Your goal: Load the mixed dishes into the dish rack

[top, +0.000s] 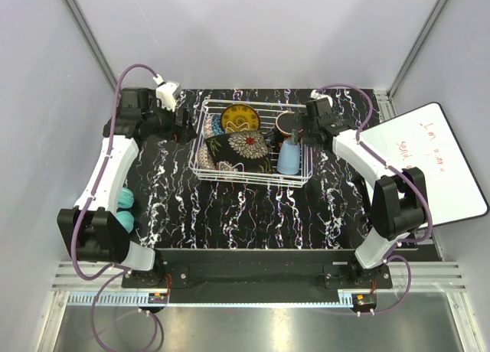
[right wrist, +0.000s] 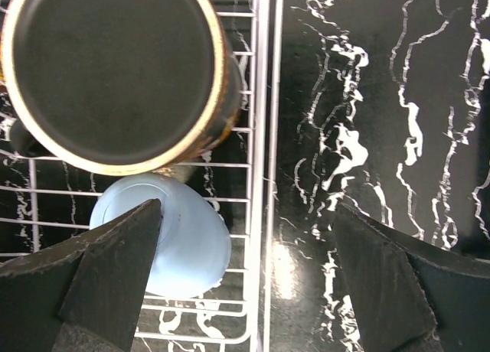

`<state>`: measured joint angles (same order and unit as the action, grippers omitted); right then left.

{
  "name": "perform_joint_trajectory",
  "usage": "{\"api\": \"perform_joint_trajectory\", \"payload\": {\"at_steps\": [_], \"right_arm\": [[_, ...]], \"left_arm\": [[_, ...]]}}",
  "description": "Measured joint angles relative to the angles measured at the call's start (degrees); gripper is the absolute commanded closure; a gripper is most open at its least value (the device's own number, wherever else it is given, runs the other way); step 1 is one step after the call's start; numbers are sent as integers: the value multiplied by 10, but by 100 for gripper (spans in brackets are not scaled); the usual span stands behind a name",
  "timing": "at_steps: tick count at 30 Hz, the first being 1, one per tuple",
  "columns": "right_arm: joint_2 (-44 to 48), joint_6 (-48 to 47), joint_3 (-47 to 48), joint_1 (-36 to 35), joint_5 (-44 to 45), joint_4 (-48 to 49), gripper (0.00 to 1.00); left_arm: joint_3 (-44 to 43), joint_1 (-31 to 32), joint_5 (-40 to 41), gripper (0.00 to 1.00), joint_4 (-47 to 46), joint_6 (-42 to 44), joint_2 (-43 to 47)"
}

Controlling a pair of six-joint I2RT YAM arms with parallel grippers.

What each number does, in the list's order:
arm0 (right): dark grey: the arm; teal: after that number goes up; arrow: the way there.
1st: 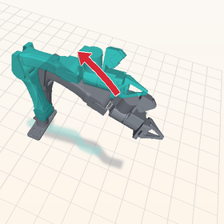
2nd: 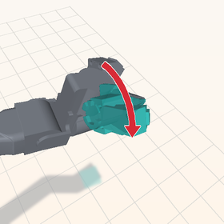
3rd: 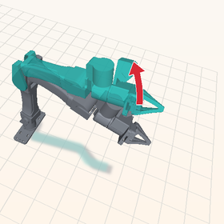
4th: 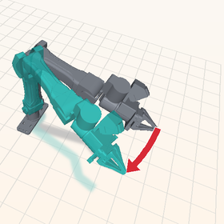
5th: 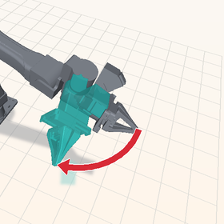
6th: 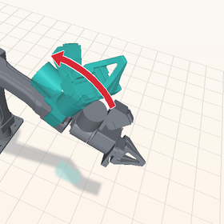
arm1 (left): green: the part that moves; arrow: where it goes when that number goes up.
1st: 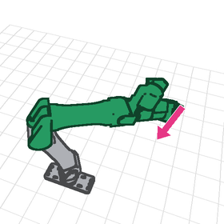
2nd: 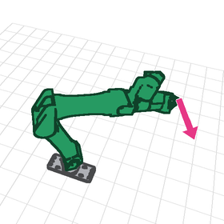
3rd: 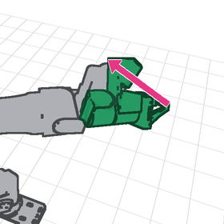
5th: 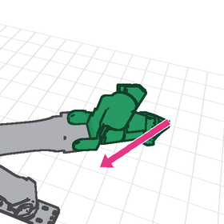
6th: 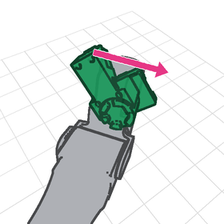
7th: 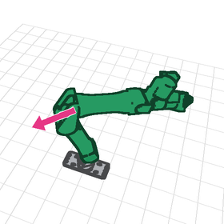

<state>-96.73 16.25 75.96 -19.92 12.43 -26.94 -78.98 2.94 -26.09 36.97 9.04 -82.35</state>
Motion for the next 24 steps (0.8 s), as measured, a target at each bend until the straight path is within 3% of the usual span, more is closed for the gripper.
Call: {"api": "perform_joint_trajectory", "payload": {"at_steps": [9, 24], "right_arm": [[32, 27, -50, -10, 0, 44, 0], [110, 50, -112, -32, -1, 26, 0]], "left_arm": [[-1, 0, -1, 1, -7, 2, -13], [-1, 0, -1, 1, -11, 2, -16]]}}
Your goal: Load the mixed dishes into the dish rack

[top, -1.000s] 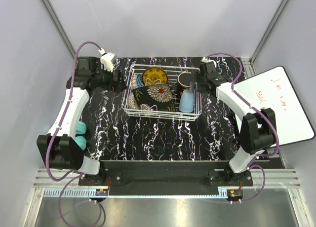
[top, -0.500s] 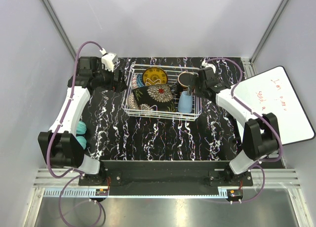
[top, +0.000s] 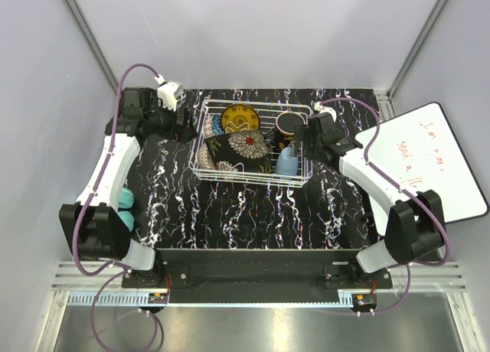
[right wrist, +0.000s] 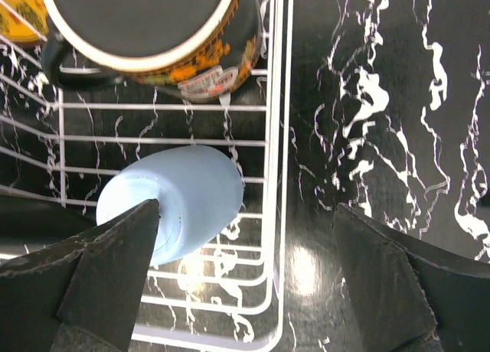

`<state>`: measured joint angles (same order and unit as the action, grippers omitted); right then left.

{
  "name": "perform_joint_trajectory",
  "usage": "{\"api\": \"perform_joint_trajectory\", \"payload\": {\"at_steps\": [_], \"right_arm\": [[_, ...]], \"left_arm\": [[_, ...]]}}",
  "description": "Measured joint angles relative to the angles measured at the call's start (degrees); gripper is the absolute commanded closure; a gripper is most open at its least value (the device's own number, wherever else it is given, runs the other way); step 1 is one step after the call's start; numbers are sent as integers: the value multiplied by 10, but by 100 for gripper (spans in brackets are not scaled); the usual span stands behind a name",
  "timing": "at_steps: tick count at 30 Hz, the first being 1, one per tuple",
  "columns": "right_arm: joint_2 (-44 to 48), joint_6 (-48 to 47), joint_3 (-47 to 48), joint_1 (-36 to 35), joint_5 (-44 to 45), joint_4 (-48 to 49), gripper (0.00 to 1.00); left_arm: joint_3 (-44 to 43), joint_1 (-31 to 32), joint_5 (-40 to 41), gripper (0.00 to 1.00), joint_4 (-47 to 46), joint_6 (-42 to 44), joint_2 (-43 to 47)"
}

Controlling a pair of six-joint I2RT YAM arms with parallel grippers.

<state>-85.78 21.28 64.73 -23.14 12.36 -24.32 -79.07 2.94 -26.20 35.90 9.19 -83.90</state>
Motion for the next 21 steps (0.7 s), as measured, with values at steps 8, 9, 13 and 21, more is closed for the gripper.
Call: {"api": "perform_joint_trajectory", "payload": {"at_steps": [8, 9, 13, 21], "right_arm": [[33, 0, -10, -5, 1, -39, 0], [37, 0, -10, -5, 1, -45, 0], [57, -5, -3, -5, 0, -66, 0], [125, -11, 35, -5, -22, -106, 0]], "left_arm": [[0, 0, 0, 1, -1, 0, 0], [0, 0, 0, 1, -1, 0, 0], [0, 0, -1, 1, -1, 0, 0], [0, 0, -2, 1, -1, 0, 0]]}}
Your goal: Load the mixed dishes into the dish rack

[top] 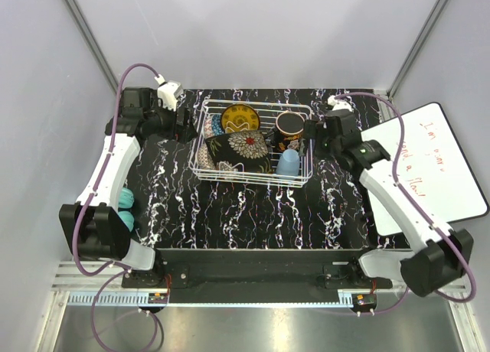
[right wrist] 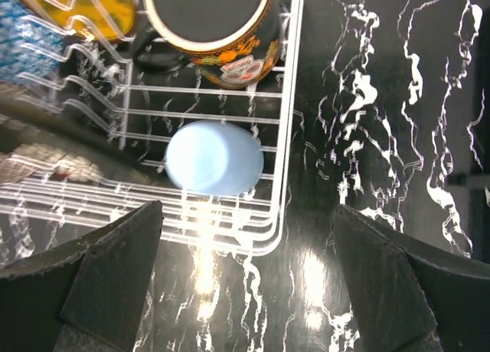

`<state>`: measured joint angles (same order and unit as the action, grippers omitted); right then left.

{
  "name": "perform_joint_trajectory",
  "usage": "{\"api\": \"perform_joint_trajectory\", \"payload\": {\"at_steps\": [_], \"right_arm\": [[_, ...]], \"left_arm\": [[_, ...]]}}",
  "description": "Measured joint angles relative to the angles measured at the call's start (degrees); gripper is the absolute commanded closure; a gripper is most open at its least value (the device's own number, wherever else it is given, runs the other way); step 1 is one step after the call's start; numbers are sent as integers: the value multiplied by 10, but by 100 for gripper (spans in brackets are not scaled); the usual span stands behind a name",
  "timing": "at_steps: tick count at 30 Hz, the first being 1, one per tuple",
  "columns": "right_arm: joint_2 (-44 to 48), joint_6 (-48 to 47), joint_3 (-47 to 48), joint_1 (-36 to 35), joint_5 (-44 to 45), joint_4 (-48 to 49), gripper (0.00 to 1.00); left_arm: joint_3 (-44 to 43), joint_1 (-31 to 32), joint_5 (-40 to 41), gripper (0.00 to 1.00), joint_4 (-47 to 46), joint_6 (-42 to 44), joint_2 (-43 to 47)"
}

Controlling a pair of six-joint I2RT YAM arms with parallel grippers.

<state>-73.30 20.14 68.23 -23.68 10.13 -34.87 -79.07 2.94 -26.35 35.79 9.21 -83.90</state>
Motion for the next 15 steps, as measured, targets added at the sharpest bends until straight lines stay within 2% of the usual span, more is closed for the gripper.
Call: {"api": "perform_joint_trajectory", "payload": {"at_steps": [9, 15], "right_arm": [[87, 9, 23, -1, -52, -73, 0], [115, 11, 23, -1, -63, -83, 0]], "left_arm": [[0, 0, 0, 1, 0, -2, 0], [0, 0, 0, 1, 0, -2, 3]]}}
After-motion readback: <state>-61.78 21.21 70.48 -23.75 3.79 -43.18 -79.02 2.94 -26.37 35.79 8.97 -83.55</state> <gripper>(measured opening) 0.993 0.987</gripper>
